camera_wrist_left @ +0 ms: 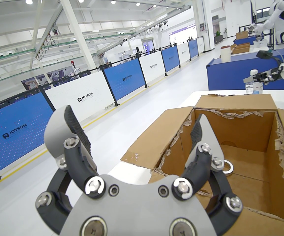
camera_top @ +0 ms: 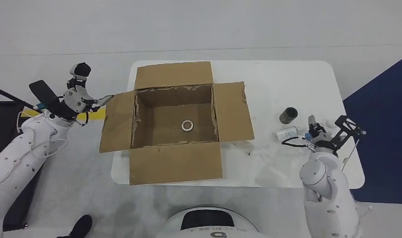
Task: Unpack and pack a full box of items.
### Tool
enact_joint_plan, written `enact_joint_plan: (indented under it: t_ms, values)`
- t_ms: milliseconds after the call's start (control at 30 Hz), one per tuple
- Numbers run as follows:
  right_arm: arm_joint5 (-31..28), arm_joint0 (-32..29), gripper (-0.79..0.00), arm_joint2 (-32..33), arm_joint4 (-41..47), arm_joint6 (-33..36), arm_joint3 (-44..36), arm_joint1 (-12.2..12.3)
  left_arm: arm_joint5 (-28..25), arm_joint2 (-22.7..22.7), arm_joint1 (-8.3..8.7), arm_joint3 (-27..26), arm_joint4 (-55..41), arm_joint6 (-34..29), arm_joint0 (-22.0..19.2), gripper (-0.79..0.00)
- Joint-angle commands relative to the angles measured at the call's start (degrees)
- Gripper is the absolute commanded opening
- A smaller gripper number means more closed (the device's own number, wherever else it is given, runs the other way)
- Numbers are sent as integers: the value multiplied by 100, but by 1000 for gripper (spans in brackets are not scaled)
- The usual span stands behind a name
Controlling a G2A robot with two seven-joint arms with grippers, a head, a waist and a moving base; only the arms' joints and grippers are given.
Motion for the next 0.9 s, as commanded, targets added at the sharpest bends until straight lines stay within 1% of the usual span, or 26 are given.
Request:
enact_joint_plan:
  t_ms: [0, 33, 67, 100, 133, 167, 200, 267, 300, 333, 367, 433, 467, 700, 867]
  values:
    - [71, 63, 0, -3, -72, 166, 34, 2, 0, 0, 0, 0, 0, 0, 0, 0]
    - [95, 93, -6, 0, -86, 230, 57, 3, 0, 0, 0, 0, 0, 0, 0, 0]
    - [122, 124, -49, 10, -91, 284, 81, 3, 0, 0, 0, 0, 0, 0, 0, 0]
    - [150, 150, -120, 20, -101, 328, 106, 3, 0, 0, 0, 0, 0, 0, 0, 0]
    - [160, 170, -219, 27, -100, 367, 120, 2, 0, 0, 0, 0, 0, 0, 0, 0]
    - [169, 182, -262, 39, -110, 400, 137, 3, 0, 0, 0, 0, 0, 0, 0, 0]
    - [190, 190, -397, 53, -106, 437, 149, 2, 0, 0, 0, 0, 0, 0, 0, 0]
    - [204, 183, -474, 91, -54, 466, 138, -2, 0, 0, 0, 0, 0, 0, 0, 0]
    - [201, 169, -539, 112, -28, 463, 130, -4, 0, 0, 0, 0, 0, 0, 0, 0]
    - [197, 151, -582, 132, 3, 450, 121, -7, 0, 0, 0, 0, 0, 0, 0, 0]
    - [181, 133, -653, 145, 34, 441, 113, -10, 0, 0, 0, 0, 0, 0, 0, 0]
    - [142, 103, -767, 168, 99, 409, 99, -16, 0, 0, 0, 0, 0, 0, 0, 0]
    - [129, 92, -785, 177, 111, 392, 99, -18, 0, 0, 0, 0, 0, 0, 0, 0]
    - [-42, 20, -785, 265, 512, -20, 27, -57, 0, 0, 0, 0, 0, 0, 0, 0]
    - [-226, -117, -785, 352, 877, -443, -128, -93, 0, 0, 0, 0, 0, 0, 0, 0]
